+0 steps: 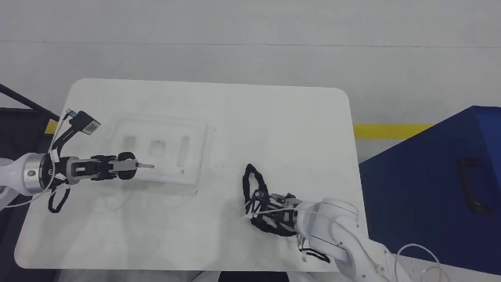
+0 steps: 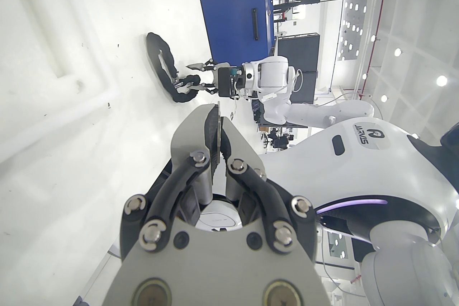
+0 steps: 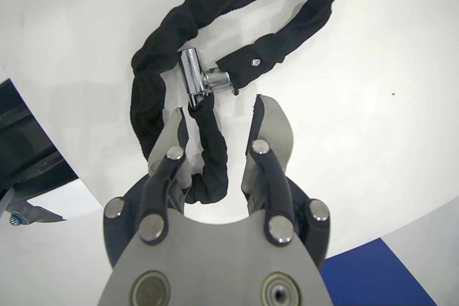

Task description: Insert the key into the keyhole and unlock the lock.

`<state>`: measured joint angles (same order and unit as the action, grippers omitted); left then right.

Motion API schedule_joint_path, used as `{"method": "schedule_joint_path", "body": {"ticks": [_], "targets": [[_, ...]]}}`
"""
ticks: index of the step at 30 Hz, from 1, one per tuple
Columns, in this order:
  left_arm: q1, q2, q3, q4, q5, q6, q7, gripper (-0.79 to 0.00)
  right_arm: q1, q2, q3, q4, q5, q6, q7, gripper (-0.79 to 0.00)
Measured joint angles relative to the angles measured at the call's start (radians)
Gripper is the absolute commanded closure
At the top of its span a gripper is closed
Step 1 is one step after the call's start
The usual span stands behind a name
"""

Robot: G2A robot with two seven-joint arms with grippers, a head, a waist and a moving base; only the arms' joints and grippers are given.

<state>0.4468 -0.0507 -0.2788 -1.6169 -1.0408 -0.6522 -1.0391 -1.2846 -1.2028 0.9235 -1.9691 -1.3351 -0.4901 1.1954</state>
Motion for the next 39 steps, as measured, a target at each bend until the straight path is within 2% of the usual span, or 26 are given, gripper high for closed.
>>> {"method": "schedule_joint_path", "body": {"ticks": [1, 2, 5, 8, 9, 10, 11, 13, 15, 17, 19, 33, 39], "targets": [[0.000, 0.000, 0.000, 0.000, 0.000, 0.000, 0.000, 0.000, 0.000, 0.001, -0.001, 0.003, 0.000, -0.002, 0.009, -0.720], [0.000, 0.000, 0.000, 0.000, 0.000, 0.000, 0.000, 0.000, 0.000, 0.001, -0.002, 0.007, 0.002, -0.004, 0.016, -0.610], [0.000, 0.000, 0.000, 0.000, 0.000, 0.000, 0.000, 0.000, 0.007, 0.001, -0.002, 0.024, 0.010, 0.005, 0.025, -0.686], [0.000, 0.000, 0.000, 0.000, 0.000, 0.000, 0.000, 0.000, 0.017, 0.000, -0.010, 0.038, 0.017, 0.010, 0.029, -0.714], [0.000, 0.000, 0.000, 0.000, 0.000, 0.000, 0.000, 0.000, 0.021, -0.001, -0.016, 0.044, 0.018, 0.011, 0.031, -0.693], [0.000, 0.000, 0.000, 0.000, 0.000, 0.000, 0.000, 0.000, 0.024, -0.002, -0.021, 0.048, 0.017, 0.012, 0.033, -0.582], [0.000, 0.000, 0.000, 0.000, 0.000, 0.000, 0.000, 0.000, 0.027, -0.003, -0.026, 0.052, 0.013, 0.014, 0.036, -0.536], [0.000, 0.000, 0.000, 0.000, 0.000, 0.000, 0.000, 0.000, 0.034, -0.005, -0.037, 0.060, 0.008, 0.024, 0.038, -0.385], [0.000, 0.000, 0.000, 0.000, 0.000, 0.000, 0.000, 0.000, 0.038, -0.006, -0.043, 0.067, 0.015, 0.035, 0.040, -0.357], [0.000, 0.000, 0.000, 0.000, 0.000, 0.000, 0.000, 0.000, 0.042, -0.007, -0.046, 0.069, 0.019, 0.043, 0.045, -0.197], [0.000, 0.000, 0.000, 0.000, 0.000, 0.000, 0.000, 0.000, 0.044, -0.008, -0.048, 0.069, 0.014, 0.054, 0.050, 0.000], [0.000, 0.000, 0.000, 0.000, 0.000, 0.000, 0.000, 0.000, 0.037, -0.008, -0.042, 0.064, 0.029, 0.111, 0.052, 0.000], [0.000, 0.000, 0.000, 0.000, 0.000, 0.000, 0.000, 0.000, -0.023, 0.006, 0.060, -0.005, 0.172, 0.105, -0.111, 0.000]]}}
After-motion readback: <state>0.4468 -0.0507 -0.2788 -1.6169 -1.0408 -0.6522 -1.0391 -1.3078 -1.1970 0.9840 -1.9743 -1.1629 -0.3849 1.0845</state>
